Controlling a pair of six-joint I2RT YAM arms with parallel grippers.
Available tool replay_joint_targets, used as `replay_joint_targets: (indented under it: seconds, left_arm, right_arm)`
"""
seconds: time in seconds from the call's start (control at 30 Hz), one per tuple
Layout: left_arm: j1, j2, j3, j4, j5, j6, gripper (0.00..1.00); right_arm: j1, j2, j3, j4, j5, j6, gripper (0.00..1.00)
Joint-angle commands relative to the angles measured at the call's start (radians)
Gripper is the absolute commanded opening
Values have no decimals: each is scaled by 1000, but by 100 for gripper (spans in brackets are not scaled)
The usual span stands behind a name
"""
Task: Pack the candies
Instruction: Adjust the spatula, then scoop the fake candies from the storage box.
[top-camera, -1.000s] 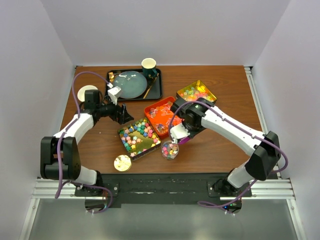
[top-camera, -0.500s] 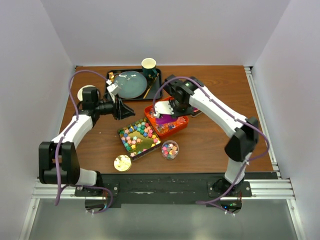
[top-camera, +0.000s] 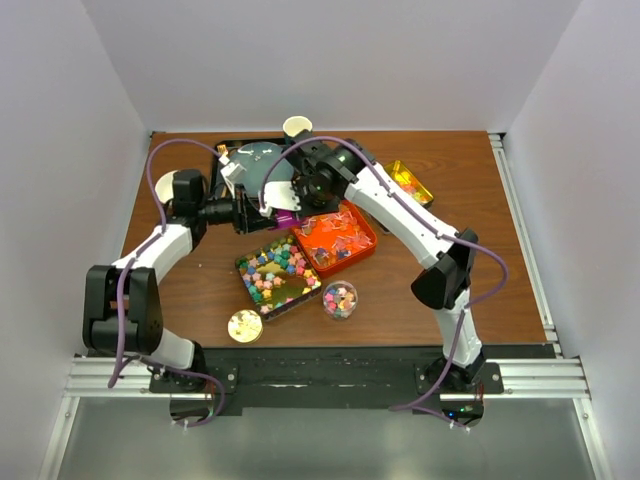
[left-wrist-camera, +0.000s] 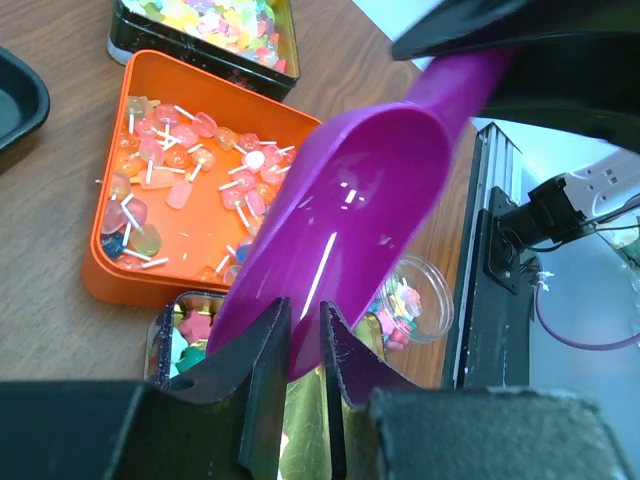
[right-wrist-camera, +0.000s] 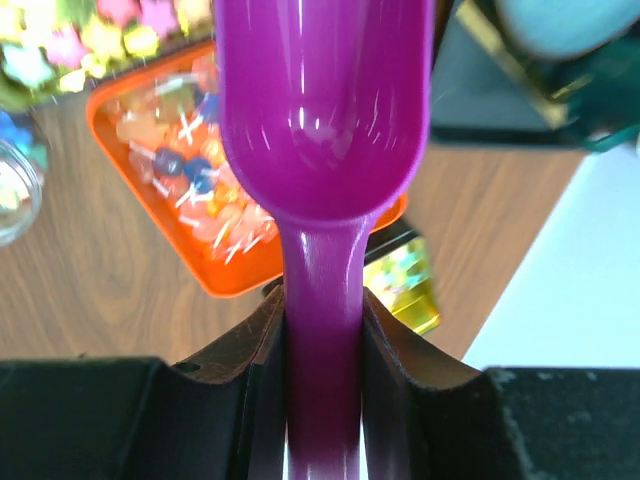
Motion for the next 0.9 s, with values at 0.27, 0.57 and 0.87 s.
replay_joint_targets:
  seconds: [0.27, 0.57, 0.87]
  left_arm:
    - [31, -126, 82, -402, -135, 426, 85]
    - [33, -181, -29, -668, -312, 839, 91]
    - [33, -216, -104, -632, -369, 841, 91]
  right_arm:
    - [-166, -186, -300, 3, 79, -312, 0]
    - [-248, -156, -318, -20, 203, -659, 0]
    - [-217, -95, -353, 9, 307, -776, 0]
